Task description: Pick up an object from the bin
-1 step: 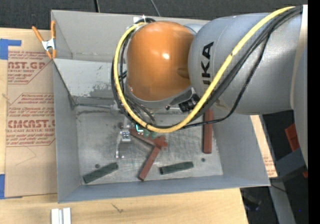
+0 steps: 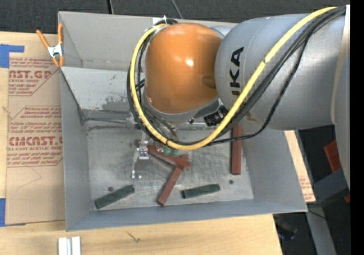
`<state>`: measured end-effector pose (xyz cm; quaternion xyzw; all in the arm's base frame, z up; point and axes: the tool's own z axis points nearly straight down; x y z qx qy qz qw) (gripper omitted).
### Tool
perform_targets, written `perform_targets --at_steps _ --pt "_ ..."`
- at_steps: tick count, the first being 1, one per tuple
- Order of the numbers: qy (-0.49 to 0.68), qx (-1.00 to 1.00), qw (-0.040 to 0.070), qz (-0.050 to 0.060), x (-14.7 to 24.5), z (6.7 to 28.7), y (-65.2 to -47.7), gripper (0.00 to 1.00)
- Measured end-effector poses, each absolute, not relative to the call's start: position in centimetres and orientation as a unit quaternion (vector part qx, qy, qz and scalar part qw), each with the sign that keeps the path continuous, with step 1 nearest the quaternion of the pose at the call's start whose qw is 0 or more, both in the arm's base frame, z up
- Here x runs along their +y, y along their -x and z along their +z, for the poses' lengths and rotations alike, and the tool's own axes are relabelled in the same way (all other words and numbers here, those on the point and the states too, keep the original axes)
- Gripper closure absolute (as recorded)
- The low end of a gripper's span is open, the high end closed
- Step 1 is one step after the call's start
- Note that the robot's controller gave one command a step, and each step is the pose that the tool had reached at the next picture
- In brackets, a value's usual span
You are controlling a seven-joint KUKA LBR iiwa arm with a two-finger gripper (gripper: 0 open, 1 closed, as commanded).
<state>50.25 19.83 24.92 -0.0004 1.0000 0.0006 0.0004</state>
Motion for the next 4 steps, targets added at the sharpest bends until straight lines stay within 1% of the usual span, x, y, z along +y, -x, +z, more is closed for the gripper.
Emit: perform_targets --at_steps 1,2,3,4 --pt "0.04 0.999 0.003 0.001 19.8 20.4 -49.5 0.0" --pt "0.05 0.999 0.002 0.001 19.6 12.4 -50.3 0.0" --pt "0.103 0.995 -0.003 0.001 17.6 7.2 -48.6 1.0" --pt "0.103 0.995 -0.003 0.001 17.6 7.2 -48.6 1.0"
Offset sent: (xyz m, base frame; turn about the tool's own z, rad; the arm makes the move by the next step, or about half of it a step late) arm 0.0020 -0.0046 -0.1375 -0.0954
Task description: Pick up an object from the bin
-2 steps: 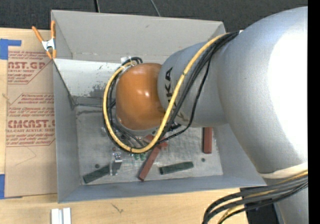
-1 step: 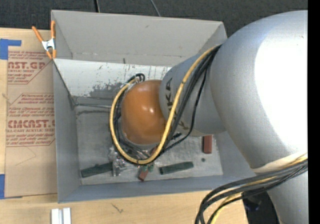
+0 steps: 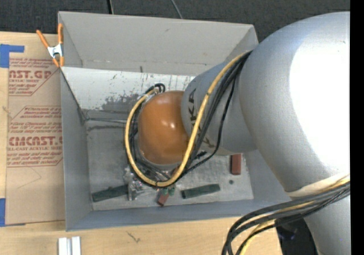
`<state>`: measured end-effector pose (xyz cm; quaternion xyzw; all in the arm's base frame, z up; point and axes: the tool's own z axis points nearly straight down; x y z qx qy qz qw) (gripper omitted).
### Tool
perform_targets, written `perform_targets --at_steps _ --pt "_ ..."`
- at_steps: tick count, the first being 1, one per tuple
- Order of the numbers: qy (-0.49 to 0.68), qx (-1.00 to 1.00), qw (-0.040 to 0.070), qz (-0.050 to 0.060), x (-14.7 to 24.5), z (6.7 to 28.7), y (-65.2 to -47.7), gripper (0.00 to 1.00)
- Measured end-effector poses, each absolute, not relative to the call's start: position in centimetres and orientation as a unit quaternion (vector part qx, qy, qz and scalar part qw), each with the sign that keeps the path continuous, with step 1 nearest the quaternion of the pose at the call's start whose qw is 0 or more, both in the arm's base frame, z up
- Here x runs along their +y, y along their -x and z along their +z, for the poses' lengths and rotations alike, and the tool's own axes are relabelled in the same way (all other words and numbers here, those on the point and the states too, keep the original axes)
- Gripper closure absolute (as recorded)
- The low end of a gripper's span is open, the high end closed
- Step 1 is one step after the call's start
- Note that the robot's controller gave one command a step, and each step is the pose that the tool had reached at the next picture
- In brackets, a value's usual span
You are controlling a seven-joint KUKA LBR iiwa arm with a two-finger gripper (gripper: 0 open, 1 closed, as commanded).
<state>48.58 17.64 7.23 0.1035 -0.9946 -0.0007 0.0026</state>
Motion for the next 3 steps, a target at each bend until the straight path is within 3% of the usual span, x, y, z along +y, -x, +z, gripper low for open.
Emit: perform_targets --at_steps 1,2,3 --pt "-0.104 -0.995 0.005 0.0 17.5 8.4 -48.5 1.0" --pt "-0.131 -0.991 -0.002 0.0 17.1 12.1 -49.1 1.0" --pt "-0.161 -0.987 -0.005 -0.001 16.7 31.0 -50.6 1.0"
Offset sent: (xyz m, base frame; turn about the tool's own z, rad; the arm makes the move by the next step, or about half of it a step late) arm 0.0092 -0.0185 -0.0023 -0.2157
